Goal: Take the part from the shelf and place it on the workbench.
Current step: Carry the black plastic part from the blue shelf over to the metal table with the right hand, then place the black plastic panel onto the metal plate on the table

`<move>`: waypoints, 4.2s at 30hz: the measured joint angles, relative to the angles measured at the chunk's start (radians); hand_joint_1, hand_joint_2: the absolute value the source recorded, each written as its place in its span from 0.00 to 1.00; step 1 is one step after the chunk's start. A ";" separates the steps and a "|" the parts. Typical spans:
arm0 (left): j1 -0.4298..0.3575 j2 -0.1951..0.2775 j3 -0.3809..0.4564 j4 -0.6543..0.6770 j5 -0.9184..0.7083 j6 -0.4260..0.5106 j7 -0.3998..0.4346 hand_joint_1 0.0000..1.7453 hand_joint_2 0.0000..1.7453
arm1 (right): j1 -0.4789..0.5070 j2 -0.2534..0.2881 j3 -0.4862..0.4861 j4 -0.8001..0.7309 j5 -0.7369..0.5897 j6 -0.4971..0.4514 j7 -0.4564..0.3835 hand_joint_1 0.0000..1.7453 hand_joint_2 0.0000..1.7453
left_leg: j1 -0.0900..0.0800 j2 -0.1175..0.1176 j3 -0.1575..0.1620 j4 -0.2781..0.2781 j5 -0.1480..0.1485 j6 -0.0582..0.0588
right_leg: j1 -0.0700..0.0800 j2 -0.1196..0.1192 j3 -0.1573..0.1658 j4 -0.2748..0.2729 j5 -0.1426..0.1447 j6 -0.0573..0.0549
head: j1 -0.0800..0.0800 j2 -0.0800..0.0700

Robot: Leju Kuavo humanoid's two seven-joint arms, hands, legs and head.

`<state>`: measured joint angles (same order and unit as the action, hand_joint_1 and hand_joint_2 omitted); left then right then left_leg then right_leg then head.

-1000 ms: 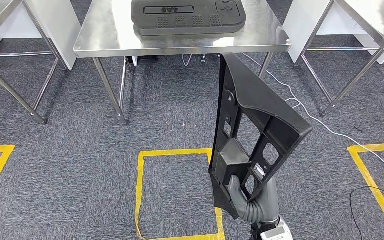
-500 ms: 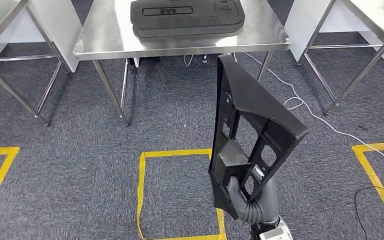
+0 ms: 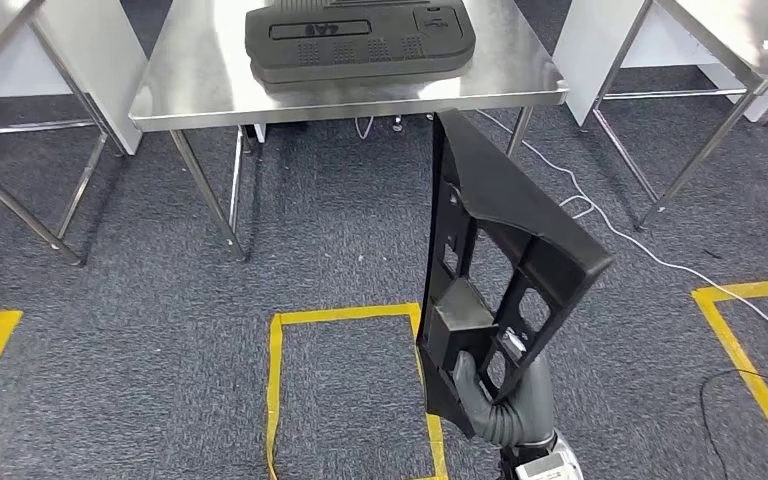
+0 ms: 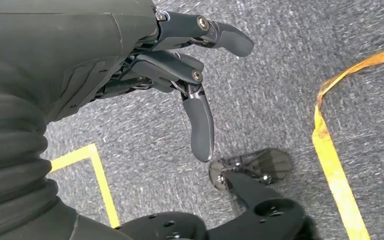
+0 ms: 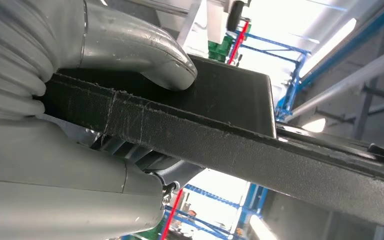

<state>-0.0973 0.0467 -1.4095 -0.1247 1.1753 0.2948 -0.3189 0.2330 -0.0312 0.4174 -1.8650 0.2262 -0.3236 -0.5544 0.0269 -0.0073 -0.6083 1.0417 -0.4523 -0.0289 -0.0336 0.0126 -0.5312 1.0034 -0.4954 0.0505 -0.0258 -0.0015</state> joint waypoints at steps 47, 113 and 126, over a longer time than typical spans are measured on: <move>-0.007 -0.001 -0.020 0.000 0.011 -0.002 0.001 0.00 1.00 | -0.037 -0.017 -0.008 -0.070 0.097 -0.061 0.009 1.00 1.00 | -0.026 -0.015 0.037 0.004 -0.054 0.047 | 0.035 -0.006 -0.084 0.026 0.053 -0.014 | -0.006 0.000; -0.009 0.000 -0.031 0.000 0.030 -0.002 -0.002 0.00 1.00 | -0.029 0.004 -0.045 -0.073 0.064 -0.076 0.004 1.00 1.00 | -0.010 -0.001 0.012 0.076 -0.092 0.014 | 0.013 -0.011 -0.062 0.024 0.044 -0.033 | -0.004 0.000; -0.010 0.002 -0.045 0.000 0.019 0.000 -0.012 0.00 1.00 | -0.035 0.009 -0.046 -0.072 0.065 -0.070 0.002 1.00 1.00 | -0.018 -0.002 0.002 0.015 -0.025 0.051 | 0.030 -0.001 0.008 0.026 -0.012 -0.012 | -0.005 0.000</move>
<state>-0.1070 0.0490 -1.4547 -0.1244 1.1940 0.2947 -0.3308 0.1984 -0.0221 0.3714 -1.9368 0.2908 -0.3937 -0.5527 0.0094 -0.0092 -0.6058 1.0565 -0.4774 0.0217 -0.0038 0.0112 -0.5234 1.0289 -0.5079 0.0385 -0.0310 -0.0015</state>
